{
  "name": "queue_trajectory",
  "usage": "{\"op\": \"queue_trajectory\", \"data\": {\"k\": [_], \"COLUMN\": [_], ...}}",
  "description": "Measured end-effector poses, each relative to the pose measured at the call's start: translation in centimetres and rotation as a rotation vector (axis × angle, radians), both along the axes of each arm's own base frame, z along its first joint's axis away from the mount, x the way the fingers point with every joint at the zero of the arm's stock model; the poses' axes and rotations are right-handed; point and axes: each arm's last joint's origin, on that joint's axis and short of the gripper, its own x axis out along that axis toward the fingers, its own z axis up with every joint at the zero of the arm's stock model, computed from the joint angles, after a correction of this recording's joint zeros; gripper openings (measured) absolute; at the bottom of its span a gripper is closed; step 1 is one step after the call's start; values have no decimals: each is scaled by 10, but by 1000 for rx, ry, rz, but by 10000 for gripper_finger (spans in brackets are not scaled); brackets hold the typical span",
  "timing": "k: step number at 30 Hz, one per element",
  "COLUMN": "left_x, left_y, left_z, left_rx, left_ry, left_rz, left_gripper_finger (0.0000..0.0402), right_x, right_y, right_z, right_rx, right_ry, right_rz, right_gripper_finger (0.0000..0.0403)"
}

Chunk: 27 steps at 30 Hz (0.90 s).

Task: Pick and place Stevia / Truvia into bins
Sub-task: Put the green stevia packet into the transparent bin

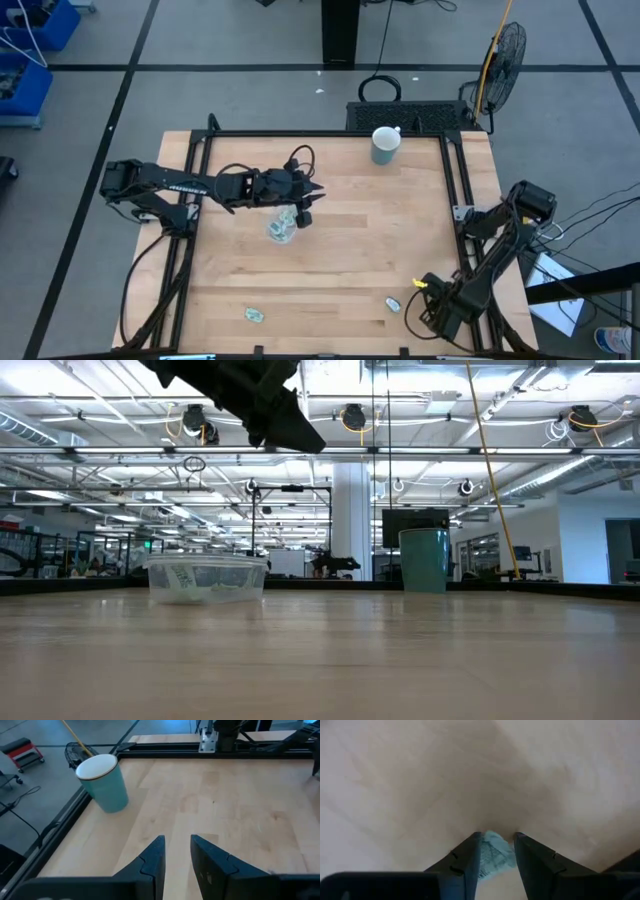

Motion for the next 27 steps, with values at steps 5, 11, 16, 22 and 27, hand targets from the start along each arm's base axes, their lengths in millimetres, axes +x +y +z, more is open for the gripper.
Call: {"op": "queue_trajectory", "data": {"k": [5,11,16,22,27], "left_x": [0,-1,-1,-12,-41], "left_y": [3,4,6,11,6], "left_z": [-1,-1,0,20,46], "left_rx": [21,58,123,239,287], "left_ry": [13,27,29,-20,-45], "left_rz": [-1,-16,33,297,448], "left_gripper_finger": [97,97,97,97,97], "right_x": [-4,-2,14,57,111], "right_y": [-6,-9,-24,-52,-89], "right_z": [-12,-1,16,38,50], "right_rx": [25,30,-60,-179,-349], "right_ry": [-5,-71,-311,-588,-757], "right_rz": [48,131,122,256,522], "right_gripper_finger": [96,13,11,4,2]}}
